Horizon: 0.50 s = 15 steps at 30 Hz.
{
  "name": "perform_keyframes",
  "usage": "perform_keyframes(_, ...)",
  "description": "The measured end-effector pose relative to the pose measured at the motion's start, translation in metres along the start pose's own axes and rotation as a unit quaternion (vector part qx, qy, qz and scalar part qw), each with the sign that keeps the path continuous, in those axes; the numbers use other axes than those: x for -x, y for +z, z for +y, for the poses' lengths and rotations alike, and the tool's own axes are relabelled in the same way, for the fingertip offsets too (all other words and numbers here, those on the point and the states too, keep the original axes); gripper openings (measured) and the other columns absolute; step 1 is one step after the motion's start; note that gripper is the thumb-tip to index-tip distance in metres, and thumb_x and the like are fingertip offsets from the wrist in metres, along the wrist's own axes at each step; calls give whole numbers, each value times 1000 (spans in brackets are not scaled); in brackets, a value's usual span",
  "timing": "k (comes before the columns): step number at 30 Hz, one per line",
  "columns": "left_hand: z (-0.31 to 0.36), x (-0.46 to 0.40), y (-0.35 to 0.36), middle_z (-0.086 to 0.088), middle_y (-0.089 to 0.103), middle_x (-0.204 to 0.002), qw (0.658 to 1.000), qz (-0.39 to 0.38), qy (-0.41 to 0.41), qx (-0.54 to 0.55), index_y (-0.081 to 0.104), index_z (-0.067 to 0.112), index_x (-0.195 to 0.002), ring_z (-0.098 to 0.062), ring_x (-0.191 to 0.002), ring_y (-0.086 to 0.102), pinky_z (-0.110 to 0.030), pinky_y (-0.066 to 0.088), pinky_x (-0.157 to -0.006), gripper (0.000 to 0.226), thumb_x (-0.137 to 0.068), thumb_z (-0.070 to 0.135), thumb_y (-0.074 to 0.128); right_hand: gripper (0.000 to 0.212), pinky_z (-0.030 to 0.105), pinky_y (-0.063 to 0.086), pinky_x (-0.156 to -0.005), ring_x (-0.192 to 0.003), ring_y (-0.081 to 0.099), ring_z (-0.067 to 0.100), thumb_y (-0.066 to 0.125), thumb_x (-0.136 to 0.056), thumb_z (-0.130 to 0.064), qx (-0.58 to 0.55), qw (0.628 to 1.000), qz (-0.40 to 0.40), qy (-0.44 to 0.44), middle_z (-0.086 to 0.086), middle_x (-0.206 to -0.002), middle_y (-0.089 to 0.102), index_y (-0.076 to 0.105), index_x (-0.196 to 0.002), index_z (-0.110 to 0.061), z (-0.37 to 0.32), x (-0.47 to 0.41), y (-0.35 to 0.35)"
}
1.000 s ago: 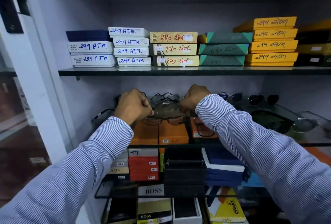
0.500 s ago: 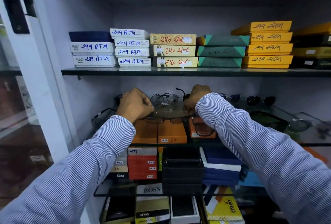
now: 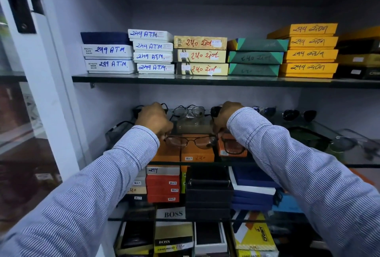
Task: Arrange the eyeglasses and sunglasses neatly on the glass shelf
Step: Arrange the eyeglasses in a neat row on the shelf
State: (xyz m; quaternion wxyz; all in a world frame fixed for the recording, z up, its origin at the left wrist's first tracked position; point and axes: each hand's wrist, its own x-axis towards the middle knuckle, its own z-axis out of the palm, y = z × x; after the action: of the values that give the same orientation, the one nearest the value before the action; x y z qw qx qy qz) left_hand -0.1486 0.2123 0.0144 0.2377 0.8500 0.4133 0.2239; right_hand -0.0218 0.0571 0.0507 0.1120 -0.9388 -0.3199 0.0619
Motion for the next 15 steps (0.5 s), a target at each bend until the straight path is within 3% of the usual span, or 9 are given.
perform_keyframes(2,-2,-3,2,-16,81,-93,1000,-2,-5,-15,71,4,-106,-30,-86,81,-44,68,-83,25,-82,4,79,61,34,50,-77,-84,62,24,81,-74,-30,18,1000,-17,-4,8,-102,63,57,-125,-7,0,1,-1)
perform_keyframes(5,-3,-5,4,-15,78,-98,999,-3,0,-41,71,6,-109,-32,-93,79,-47,67,-85,31,-80,4,80,70,36,50,-87,-112,60,29,80,-75,-33,31,999,-28,-9,11,-126,60,49,-133,-8,-1,2,-1)
perform_keyframes(9,-6,-11,9,-16,77,-101,998,-2,14,-65,73,6,-110,-35,-92,79,-49,67,-85,33,-78,5,81,61,34,50,-83,-88,62,22,78,-78,-26,20,999,-35,-19,9,-112,64,52,-130,-5,-2,2,2)
perform_keyframes(13,-10,-14,12,-17,77,-96,996,13,36,-84,75,4,-107,-36,-86,79,-49,68,-80,30,-78,4,81,65,33,49,-79,-107,63,27,80,-75,-29,45,999,4,-24,12,-121,63,54,-130,-5,-6,0,7)
perform_keyframes(15,-12,-15,13,-19,77,-96,995,18,49,-87,74,3,-107,-37,-86,79,-49,67,-80,29,-79,3,80,60,31,47,-76,-103,62,28,78,-77,-28,53,998,23,-29,12,-116,63,55,-127,-5,-6,-2,10)
